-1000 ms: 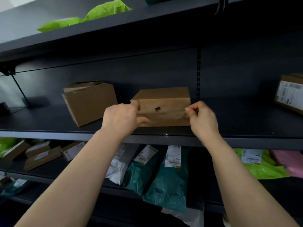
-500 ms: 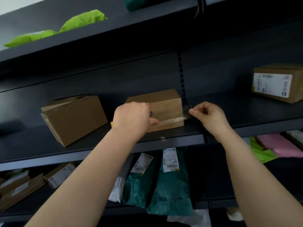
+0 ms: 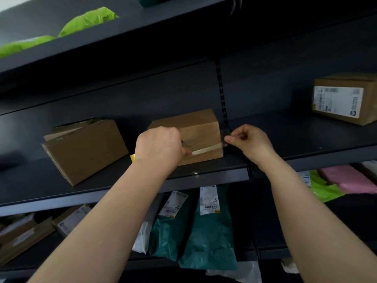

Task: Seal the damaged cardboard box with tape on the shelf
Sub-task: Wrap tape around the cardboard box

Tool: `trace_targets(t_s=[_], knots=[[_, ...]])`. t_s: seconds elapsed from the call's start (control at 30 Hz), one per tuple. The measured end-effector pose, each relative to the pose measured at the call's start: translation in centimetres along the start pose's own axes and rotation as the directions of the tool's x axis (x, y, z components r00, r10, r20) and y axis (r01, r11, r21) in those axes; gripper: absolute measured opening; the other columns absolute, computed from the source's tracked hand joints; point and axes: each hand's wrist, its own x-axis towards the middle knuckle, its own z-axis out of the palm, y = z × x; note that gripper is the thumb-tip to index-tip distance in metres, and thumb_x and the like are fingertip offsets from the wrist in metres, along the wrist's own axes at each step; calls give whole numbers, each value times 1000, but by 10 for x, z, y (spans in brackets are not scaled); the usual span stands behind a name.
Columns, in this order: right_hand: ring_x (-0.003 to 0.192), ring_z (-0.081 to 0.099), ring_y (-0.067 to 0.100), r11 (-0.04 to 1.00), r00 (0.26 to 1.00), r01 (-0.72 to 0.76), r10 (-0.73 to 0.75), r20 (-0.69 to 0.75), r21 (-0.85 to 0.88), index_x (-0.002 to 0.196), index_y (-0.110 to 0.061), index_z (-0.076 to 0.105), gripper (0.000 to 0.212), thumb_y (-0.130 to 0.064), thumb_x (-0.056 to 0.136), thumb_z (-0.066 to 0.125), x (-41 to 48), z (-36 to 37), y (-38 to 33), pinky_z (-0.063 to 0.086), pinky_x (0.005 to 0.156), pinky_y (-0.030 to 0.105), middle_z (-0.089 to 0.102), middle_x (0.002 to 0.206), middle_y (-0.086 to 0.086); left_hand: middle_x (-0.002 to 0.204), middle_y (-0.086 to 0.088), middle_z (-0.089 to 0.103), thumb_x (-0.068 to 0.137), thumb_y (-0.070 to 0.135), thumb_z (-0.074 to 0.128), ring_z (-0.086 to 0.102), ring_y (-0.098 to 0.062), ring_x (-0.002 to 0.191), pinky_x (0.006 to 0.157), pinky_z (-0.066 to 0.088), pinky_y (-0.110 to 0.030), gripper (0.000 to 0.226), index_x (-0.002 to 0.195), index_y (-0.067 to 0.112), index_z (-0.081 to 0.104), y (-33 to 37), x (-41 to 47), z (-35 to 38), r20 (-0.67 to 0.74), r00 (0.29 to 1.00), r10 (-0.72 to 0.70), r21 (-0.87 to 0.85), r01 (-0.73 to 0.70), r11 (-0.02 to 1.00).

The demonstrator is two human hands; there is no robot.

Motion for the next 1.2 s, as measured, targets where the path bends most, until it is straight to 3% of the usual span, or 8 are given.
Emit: trace_targets(t_s=[0.33,0.53,0.67,0.8,0.93,1.0,1.1,1.2], knots=[[83,59,9,998,999,-5,9,47,-69,85,-27,60,23,-41,78,77,8,4,-1,50,76,31,62,86,-10,85,-3,61,87,61,59,48,-23,72,60,38,-32,42,85,19,56,0,0,0,2,999,-44,18,44,999],[87,60,8,996,998,-47,51,45,-80,92,-27,62,27,-44,78,77,8,5,-4,49,78,31,61,86,-13,77,0,51,88,59,60,48,-22,71,60,37,-31,42,79,19,48,4,2,-3,6,999,-52,22,52,998],[94,61,9,995,995,-84,86,43,-61,108,-29,61,37,-46,78,76,6,5,-7,51,85,35,62,90,-14,80,-1,52,88,58,60,48,-23,74,61,37,-31,40,84,20,50,6,3,-5,24,999,-39,8,39,999],[100,58,14,994,995,-104,104,-7,-39,141,-34,43,64,-45,85,71,7,4,-11,48,84,33,56,88,-18,86,-4,58,87,59,61,51,-24,77,62,38,-32,41,86,19,53,9,5,-4,46,998,-40,3,40,999],[120,53,22,990,987,-122,114,-110,-65,147,-29,35,66,-38,89,67,9,5,-8,46,92,36,53,130,-1,85,-4,59,87,60,61,56,-25,79,60,37,-32,43,93,17,61,9,6,-3,42,998,-36,15,35,999],[113,55,22,995,966,-93,79,-245,-46,140,-24,44,52,-30,93,64,5,5,-6,42,83,27,52,128,4,90,-5,63,87,59,61,61,-27,85,60,37,-31,43,93,17,60,9,6,-3,34,999,-31,19,30,999],[79,60,15,992,877,118,-129,-463,-53,103,-21,63,13,-22,90,64,-12,7,-10,33,64,15,62,86,-3,87,-4,60,87,58,60,54,-25,77,60,35,-32,40,88,19,55,9,7,-3,30,999,-33,17,32,999],[63,57,0,981,914,186,-192,-358,-52,86,-26,69,7,-19,86,67,-27,18,-18,37,56,6,60,69,-15,80,-2,52,87,59,61,48,-23,73,59,35,-32,42,84,18,52,9,7,-3,31,999,-43,15,43,999]])
